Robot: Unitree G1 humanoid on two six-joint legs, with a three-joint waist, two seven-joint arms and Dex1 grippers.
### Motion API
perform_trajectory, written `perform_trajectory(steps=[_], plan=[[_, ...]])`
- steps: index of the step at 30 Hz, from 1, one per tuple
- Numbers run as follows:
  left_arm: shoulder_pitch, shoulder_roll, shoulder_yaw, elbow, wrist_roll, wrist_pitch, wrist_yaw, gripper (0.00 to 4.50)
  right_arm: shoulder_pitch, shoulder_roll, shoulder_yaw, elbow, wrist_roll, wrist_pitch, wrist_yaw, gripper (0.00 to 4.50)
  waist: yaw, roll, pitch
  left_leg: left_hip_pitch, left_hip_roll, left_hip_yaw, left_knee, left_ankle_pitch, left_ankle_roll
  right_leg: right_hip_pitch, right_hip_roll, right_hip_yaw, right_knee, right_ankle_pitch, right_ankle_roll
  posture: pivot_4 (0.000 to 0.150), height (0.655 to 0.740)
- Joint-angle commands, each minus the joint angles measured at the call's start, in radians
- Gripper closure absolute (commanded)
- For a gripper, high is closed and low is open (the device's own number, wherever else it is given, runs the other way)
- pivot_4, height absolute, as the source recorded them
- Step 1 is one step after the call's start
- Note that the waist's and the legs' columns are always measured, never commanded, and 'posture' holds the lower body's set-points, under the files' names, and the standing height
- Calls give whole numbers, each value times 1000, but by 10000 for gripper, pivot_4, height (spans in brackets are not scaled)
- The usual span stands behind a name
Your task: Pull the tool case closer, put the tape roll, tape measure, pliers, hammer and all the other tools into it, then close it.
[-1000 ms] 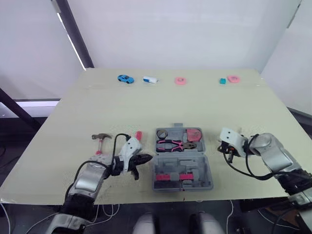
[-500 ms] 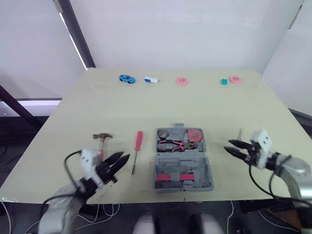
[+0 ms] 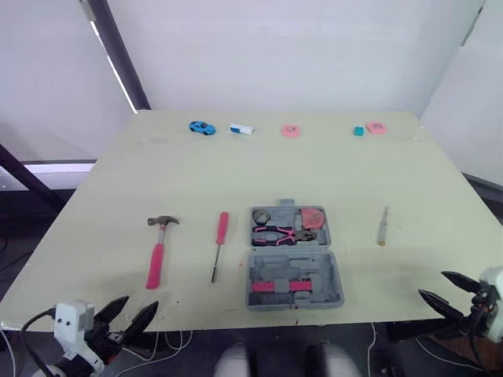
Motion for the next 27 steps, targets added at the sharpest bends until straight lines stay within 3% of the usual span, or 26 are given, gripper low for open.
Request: perform_trajectory(steps=[1, 9, 17, 23, 27], plan=[[-17, 24, -3, -39, -20, -20, -17, 732, -33, -17, 22, -102, 7, 41, -54, 47, -1, 0, 0, 0, 0, 0, 0, 0, 0, 0, 0, 0, 0, 0, 0, 1500, 7400], [-135, 84, -101, -172, -57, 44, -46, 732, -207, 3, 109, -212, 34, 244, -236, 47, 8, 0, 0, -1, 0, 0, 0, 0, 0, 0, 1, 0, -1, 2, -4, 1500, 7400], [-270, 143, -241, -281, -71, 128, -58, 732, -337, 91, 235, -247, -62, 435, -515, 47, 8, 0, 0, -3, -1, 3, -1, 0, 0, 0, 5, 1, -2, 3, -5, 1500, 7400], [-326, 183, -296, -309, -86, 169, -93, 732, -470, 190, 273, -194, -118, 590, -710, 47, -1, 1, 1, -2, 1, 3, -1, 0, 0, 0, 8, 1, -2, 3, -6, 1500, 7400], [-344, 195, -304, -329, -111, 177, -116, 732, -588, 257, 247, -48, -149, 620, -818, 47, -3, 1, 1, -3, 1, 4, -1, 0, 0, 0, 9, 2, -2, 3, -6, 1500, 7400]])
